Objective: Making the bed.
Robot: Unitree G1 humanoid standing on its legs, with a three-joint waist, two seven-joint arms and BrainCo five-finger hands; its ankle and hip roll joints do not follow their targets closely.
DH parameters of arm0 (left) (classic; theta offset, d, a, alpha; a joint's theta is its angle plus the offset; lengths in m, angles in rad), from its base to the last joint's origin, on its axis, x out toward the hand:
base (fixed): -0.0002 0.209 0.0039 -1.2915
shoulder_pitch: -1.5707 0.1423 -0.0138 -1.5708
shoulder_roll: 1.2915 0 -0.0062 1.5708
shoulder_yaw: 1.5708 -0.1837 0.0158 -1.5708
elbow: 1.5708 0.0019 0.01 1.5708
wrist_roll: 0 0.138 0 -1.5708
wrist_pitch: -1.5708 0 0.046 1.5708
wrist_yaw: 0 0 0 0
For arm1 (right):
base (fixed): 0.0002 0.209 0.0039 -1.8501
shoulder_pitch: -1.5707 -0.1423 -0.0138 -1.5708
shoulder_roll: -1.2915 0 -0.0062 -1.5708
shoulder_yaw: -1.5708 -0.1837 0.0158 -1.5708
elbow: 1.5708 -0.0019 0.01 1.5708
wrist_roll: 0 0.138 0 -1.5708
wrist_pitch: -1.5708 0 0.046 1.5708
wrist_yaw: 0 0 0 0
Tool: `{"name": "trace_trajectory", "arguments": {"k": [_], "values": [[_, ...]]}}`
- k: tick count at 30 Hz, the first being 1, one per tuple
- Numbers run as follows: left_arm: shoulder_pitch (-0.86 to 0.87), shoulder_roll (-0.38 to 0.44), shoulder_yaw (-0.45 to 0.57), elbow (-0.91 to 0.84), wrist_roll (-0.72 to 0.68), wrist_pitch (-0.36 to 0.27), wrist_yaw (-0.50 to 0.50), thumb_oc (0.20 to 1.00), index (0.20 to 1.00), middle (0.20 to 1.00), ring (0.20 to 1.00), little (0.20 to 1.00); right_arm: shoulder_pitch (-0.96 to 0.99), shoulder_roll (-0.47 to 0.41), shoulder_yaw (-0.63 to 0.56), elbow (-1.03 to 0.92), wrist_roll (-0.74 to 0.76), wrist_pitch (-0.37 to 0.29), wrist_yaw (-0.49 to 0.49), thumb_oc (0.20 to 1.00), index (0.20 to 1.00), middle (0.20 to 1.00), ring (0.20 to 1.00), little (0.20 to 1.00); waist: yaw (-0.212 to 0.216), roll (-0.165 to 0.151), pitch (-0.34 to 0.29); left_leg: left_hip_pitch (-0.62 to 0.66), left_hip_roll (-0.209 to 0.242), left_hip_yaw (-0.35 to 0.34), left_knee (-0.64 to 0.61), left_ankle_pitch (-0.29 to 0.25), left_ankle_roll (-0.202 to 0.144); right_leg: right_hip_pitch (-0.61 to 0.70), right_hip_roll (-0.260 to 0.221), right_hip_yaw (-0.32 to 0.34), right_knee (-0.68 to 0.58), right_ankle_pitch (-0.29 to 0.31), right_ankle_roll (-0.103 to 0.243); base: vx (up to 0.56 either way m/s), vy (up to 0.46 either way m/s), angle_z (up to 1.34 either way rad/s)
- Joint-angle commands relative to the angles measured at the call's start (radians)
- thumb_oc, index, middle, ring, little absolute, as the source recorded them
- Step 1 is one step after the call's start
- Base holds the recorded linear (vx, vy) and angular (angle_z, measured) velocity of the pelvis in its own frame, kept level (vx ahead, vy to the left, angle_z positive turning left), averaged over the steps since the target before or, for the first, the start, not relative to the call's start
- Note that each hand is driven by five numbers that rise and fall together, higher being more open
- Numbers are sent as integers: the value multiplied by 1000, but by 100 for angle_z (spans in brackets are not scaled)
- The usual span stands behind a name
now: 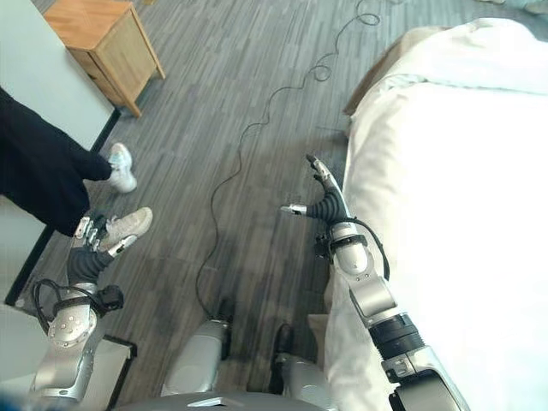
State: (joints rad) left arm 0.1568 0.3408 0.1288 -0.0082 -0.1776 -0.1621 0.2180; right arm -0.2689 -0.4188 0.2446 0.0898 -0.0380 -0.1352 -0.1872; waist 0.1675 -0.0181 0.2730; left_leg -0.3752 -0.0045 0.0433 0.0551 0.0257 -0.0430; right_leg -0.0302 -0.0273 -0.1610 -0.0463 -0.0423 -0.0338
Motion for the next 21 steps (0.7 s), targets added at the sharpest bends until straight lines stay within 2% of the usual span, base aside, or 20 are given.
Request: {"name": "trace_trajectory", "arguments": {"k": [1, 2, 3, 4, 6, 7, 8, 9, 10, 12, 13, 14, 15, 16, 18, 19, 21], "values": [[6, 66, 32, -65, 18, -35, 2, 1000, 1000, 1000, 1000, 1000, -15, -4, -32, -63, 20, -41, -13, 1000, 1000, 1000, 1000, 1000, 67, -3, -51, -41, -30, 58, -59, 85, -17, 109, 9, 3, -41, -99, 96, 273, 121, -8], [5, 67, 30, -65, 19, -35, 3, 1000, 1000, 1000, 1000, 1000, -15, -4, -34, -64, 20, -41, -13, 1000, 1000, 1000, 1000, 1000, 69, -5, -50, -40, -31, 60, -59, 84, -17, 110, 7, 4, -41, -100, 96, 361, 168, -44], [12, 70, 37, -70, 22, -32, 2, 1000, 1000, 1000, 1000, 1000, -12, -2, -35, -70, 14, -29, -4, 1000, 1000, 1000, 1000, 1000, 77, -12, -65, -3, -37, 41, -98, 83, 1, 141, 7, 18, -41, -109, 103, 524, 247, -54], [22, 73, 37, -82, 31, -26, -4, 1000, 1000, 1000, 1000, 1000, 13, 19, -41, -85, -7, -23, 3, 1000, 1000, 1000, 1000, 1000, 80, -34, -76, 34, -54, 0, -93, 109, 25, 176, -13, 24, -18, -132, 109, 674, 323, -53], [10, 98, 33, -87, 47, -11, -9, 1000, 1000, 1000, 1000, 1000, 44, 57, -46, -78, -10, -22, 7, 1000, 1000, 1000, 1000, 1000, 70, -67, -76, 79, -62, -11, -81, 93, 43, 164, -48, 18, 106, -131, 140, 473, 246, -25], [-7, 116, 31, -84, 50, -7, -6, 1000, 1000, 1000, 1000, 1000, 53, 70, -44, -76, -15, -22, 7, 1000, 1000, 1000, 1000, 1000, 63, -71, -70, 99, -62, -17, -72, 82, 50, 135, -60, 19, 199, -107, 157, 258, 217, -11], [-22, 135, 29, -82, 48, -2, -1, 1000, 1000, 1000, 1000, 1000, 48, 77, -38, -77, -18, -19, 7, 1000, 1000, 1000, 1000, 1000, 48, -67, -55, 124, -58, -29, -68, 69, 61, 69, -74, 29, 328, -43, 173, 219, 228, 21], [-31, 150, 25, -83, 36, -2, 3, 1000, 1000, 1000, 1000, 1000, 43, 87, -32, -80, -18, -18, 5, 1000, 1000, 1000, 1000, 1000, 29, -55, -39, 144, -47, -43, -67, 56, 68, 3, -77, 44, 446, -3, 170, 202, 196, 23], [-38, 158, 18, -84, 29, -3, 5, 1000, 1000, 1000, 1000, 1000, 36, 94, -27, -84, -17, -20, 0, 1000, 1000, 1000, 1000, 1000, 21, -40, -33, 153, -28, -56, -68, 54, 72, -41, -72, 47, 504, 12, 161, 214, 146, 26], [-64, 174, 0, -76, 15, -6, 15, 1000, 1000, 1000, 1000, 1000, 16, 99, -22, -79, -21, -22, -16, 1000, 1000, 1000, 1000, 1000, 15, -27, -29, 164, 1, -77, -80, 43, 73, -118, -81, 31, 545, -11, 135, 248, 59, 36], [-72, 178, -7, -74, 10, -8, 17, 1000, 1000, 1000, 1000, 1000, 2, 99, -21, -72, -19, -23, -24, 1000, 1000, 1000, 1000, 1000, 9, -30, -22, 178, 5, -85, -85, 32, 67, -142, -79, 19, 513, -47, 123, 192, -5, 24], [-74, 178, -7, -73, 10, -8, 17, 1000, 1000, 1000, 1000, 1000, 0, 99, -22, -71, -19, -24, -24, 1000, 1000, 1000, 1000, 1000, 7, -27, -23, 174, 9, -87, -85, 35, 66, -143, -75, 16, 508, -41, 121, 280, -58, 18], [-85, 178, -19, -65, 0, -12, 14, 1000, 1000, 1000, 1000, 1000, -15, 96, -25, -69, -5, -24, -29, 1000, 1000, 1000, 1000, 1000, -4, -33, -14, 189, 9, -97, -81, 16, 58, -156, -55, 14, 382, -62, 118, 256, -73, 28], [-90, 181, -21, -61, -2, -15, 13, 1000, 1000, 1000, 1000, 1000, -21, 94, -29, -70, 3, -26, -30, 1000, 1000, 1000, 1000, 1000, -11, -38, -10, 199, 3, -103, -81, -1, 53, -160, -42, 22, 281, -53, 122, 388, -99, 53], [-109, 182, -30, -47, -5, -17, 15, 1000, 1000, 1000, 1000, 1000, -37, 88, -33, -61, 11, -30, -35, 1000, 1000, 1000, 1000, 1000, -28, -43, -6, 237, -11, -132, -96, -36, 46, -195, -17, 58, 116, -10, 145, 366, -71, 45], [-120, 181, -32, -39, -10, -18, 14, 1000, 1000, 1000, 1000, 1000, -56, 87, -34, -53, 19, -29, -36, 1000, 1000, 1000, 1000, 1000, -37, -40, -6, 250, -14, -147, -104, -44, 44, -218, -20, 69, 50, 33, 162, 368, -64, 46], [-125, 189, -28, -25, -7, -19, 21, 1000, 1000, 1000, 1000, 1000, -92, 92, -27, -43, 24, -27, -37, 1000, 1000, 1000, 1000, 1000, -45, -29, 6, 288, 4, -160, -117, -65, 33, -294, -43, 39, -7, 87, 191, 344, -106, 51]]}}
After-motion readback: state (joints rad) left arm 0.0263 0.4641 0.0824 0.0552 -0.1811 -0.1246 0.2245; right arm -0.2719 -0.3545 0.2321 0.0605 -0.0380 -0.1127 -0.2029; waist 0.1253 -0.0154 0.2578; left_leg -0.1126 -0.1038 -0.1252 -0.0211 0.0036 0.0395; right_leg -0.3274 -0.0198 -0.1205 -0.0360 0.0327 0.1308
